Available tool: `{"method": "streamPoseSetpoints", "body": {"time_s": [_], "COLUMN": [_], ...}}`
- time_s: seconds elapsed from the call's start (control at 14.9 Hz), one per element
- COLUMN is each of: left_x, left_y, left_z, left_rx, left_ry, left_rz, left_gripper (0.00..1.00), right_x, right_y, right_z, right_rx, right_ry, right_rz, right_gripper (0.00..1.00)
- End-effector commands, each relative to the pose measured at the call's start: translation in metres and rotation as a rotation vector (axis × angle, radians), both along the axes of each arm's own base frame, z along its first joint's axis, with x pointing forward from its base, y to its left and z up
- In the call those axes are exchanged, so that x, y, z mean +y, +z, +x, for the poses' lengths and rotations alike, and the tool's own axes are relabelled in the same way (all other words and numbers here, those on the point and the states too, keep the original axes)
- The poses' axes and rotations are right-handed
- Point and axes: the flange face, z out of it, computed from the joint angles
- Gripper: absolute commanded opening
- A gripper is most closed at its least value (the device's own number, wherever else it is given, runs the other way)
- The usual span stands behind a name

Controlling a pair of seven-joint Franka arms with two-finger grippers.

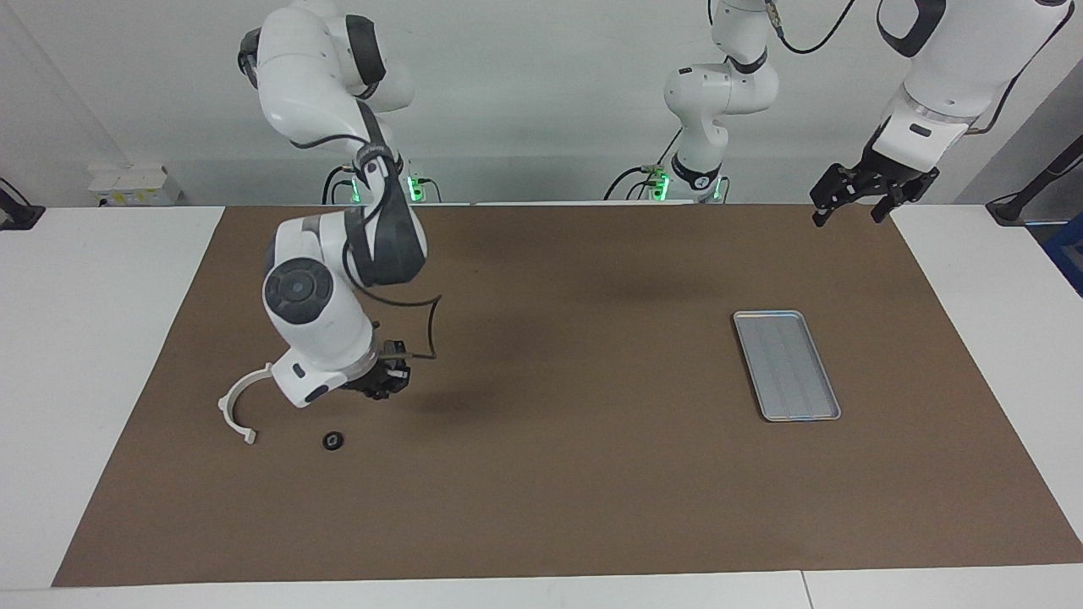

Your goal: Pick bearing gear from pile to tray

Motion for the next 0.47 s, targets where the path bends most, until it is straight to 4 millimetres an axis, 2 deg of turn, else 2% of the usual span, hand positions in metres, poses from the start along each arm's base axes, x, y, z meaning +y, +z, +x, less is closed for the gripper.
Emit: {"method": "streamPoseSetpoints", "body": {"time_s": [0.0,0.07,0.2,0.27,0.34,0.4], "left_x": [-0.002,-0.002,-0.002,0.000,0.002,0.003], "left_y": [0.001,0.001,0.000,0.000,-0.004,-0.004], "left_z": [-0.009,-0.009,-0.009,-0.010,-0.011,-0.012], "left_rx": [-0.002,-0.003,0.001,0.009,0.020,0.015], "left_ry": [-0.010,-0.011,-0.003,-0.001,0.000,0.010], "left_rz": [-0.011,-0.011,-0.010,-0.010,-0.010,-0.010], "left_gripper": [1.00,1.00,1.00,1.00,1.00,1.00], "right_x": [0.097,0.134,0.195,0.218,0.241,0.253], "right_y": [0.039,0.042,0.048,0.052,0.049,0.040], "right_z": [-0.045,-0.062,-0.088,-0.100,-0.113,-0.119], "right_rx": [0.013,0.003,-0.023,-0.041,-0.048,-0.053], "right_ry": [-0.111,-0.152,-0.275,-0.311,-0.323,-0.346], "right_rz": [-0.026,-0.040,-0.007,0.010,0.013,0.018], "right_gripper": [0.00,0.00,0.00,0.00,0.00,0.00]}}
